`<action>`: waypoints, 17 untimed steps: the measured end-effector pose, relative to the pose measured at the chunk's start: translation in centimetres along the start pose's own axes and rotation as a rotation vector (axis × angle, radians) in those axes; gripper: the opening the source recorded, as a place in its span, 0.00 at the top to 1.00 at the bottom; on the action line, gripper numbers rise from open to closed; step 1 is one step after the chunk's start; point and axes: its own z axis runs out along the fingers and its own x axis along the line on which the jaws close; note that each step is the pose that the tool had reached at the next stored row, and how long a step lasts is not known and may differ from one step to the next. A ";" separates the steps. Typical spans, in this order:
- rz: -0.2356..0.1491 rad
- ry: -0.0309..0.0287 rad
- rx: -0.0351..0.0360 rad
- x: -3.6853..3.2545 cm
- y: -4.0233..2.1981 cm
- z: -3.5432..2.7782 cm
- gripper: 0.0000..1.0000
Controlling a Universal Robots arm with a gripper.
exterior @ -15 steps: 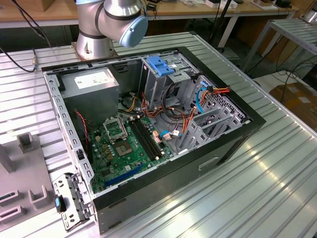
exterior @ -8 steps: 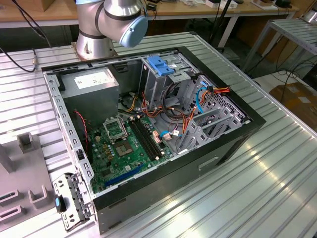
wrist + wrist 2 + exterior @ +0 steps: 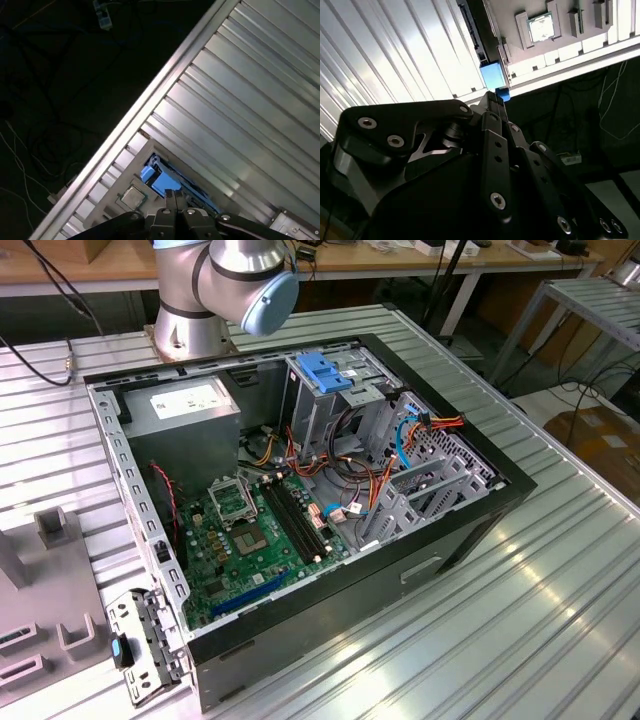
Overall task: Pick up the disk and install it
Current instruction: 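Pick up the disk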
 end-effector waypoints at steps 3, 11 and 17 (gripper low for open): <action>-0.069 0.0019 0.0004 0.00 0.00 0.02 0.89; -0.237 0.0064 0.0016 0.00 -0.01 0.08 0.89; -0.363 0.0101 0.0030 0.01 -0.01 0.14 0.89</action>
